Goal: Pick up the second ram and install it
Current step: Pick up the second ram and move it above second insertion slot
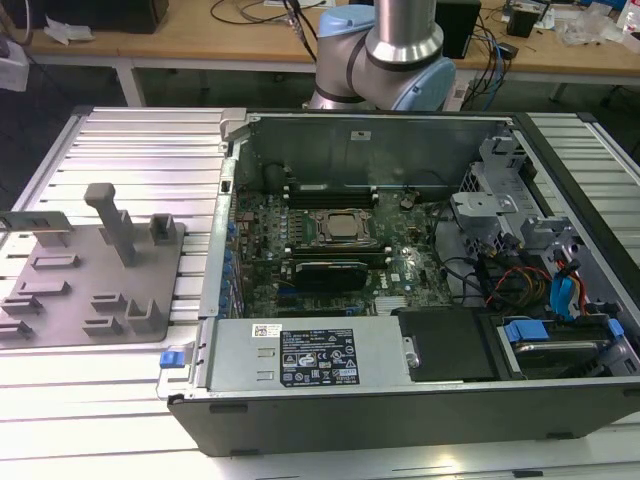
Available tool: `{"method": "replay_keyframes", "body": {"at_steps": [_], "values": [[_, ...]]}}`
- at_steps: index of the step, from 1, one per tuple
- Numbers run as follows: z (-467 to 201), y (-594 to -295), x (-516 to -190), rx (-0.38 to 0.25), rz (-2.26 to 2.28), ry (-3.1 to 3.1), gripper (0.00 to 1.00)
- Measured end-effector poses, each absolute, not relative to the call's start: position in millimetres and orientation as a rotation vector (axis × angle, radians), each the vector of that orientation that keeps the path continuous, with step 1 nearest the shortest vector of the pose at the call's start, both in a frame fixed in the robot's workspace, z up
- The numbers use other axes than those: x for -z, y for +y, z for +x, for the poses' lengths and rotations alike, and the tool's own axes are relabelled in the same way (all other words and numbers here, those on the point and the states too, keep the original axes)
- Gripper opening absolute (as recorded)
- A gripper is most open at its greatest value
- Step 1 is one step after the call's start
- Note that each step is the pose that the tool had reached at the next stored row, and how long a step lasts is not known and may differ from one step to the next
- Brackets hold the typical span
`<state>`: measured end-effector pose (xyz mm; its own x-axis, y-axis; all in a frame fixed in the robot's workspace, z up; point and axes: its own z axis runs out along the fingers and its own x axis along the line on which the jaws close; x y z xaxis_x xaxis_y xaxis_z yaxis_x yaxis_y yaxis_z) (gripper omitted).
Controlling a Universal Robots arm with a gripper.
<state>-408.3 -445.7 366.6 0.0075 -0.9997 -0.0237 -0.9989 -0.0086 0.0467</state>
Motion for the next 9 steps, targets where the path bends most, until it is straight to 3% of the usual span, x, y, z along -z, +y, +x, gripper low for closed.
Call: {"method": "replay_keyframes", "body": {"at_steps": [9], "values": [[-408, -446, -398, 0.078, 2.218, -2.200, 0.09]]}}
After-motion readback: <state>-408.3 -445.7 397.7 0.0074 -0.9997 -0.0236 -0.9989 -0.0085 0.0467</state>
